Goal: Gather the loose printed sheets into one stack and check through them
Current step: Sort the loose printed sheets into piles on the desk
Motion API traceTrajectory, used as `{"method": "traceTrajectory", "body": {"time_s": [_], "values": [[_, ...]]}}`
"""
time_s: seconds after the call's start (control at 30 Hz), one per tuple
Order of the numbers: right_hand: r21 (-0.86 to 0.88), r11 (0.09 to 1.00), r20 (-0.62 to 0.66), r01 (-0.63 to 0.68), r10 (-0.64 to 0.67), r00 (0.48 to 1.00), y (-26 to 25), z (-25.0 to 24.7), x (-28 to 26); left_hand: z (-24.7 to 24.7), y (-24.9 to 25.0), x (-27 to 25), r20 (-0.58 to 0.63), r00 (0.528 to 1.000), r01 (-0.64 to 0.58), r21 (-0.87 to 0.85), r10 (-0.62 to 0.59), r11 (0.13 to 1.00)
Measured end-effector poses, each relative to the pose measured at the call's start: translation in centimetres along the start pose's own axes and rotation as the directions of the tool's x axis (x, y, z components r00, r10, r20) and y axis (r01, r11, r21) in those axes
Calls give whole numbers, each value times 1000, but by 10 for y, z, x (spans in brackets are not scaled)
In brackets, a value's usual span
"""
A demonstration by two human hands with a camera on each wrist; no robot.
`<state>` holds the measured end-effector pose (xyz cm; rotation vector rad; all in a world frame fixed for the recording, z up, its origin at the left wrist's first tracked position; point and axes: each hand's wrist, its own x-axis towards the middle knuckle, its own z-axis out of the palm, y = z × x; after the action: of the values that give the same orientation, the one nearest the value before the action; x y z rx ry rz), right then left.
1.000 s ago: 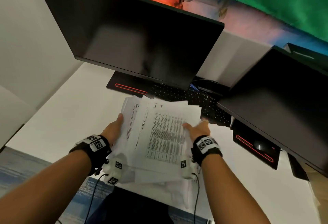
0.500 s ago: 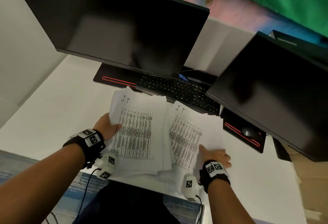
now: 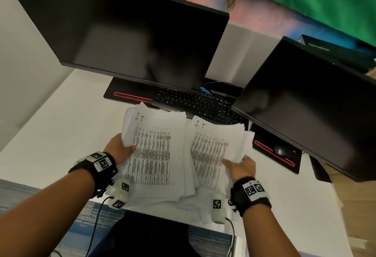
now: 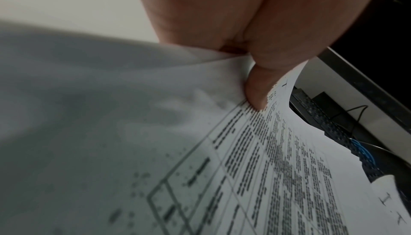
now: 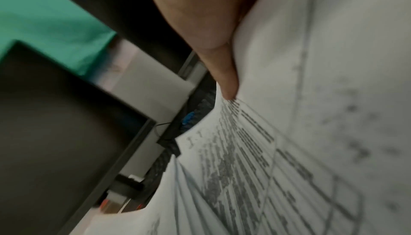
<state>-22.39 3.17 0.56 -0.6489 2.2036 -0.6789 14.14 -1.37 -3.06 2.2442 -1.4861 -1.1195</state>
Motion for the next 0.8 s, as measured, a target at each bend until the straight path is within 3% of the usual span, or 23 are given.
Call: {"method": "traceTrajectory", "body": {"time_s": [0.07,0.13,0.23,0.33,0.47,0.57,0.67,0.73,0.8], "values": [[-62,979,-50,195,-198,979,-28,-17,-17,0,-2,1,10,1000,-9,-4,9,1000],[-107,918,-79,381,-390,918,-61,-38,-39,0,-4,2,17,1000,-7,-19,8,1000],[61,868,-52,492,-490,870,-102,-67,-67,0,-3,-1,11,1000,6,-26,-6,1000],[372,820,44,435,-483,874,-122,-74,-75,1,-1,-3,10,1000,12,-63,-11,998],[395,889,235,229,-339,911,-105,-20,-48,2,0,-3,7,1000,1,-80,0,997],[286,952,261,108,-186,947,-77,35,-22,-3,7,-6,14,997,78,-237,-77,968],[6,990,292,143,-139,946,-56,76,-19,-5,9,-4,135,966,257,-481,-219,838],[-160,948,406,274,-189,894,-44,99,-24,-3,10,-4,106,987,150,-397,-117,905],[-227,904,417,362,-245,875,-30,106,-25,1,6,-3,40,999,8,-203,0,979]]}}
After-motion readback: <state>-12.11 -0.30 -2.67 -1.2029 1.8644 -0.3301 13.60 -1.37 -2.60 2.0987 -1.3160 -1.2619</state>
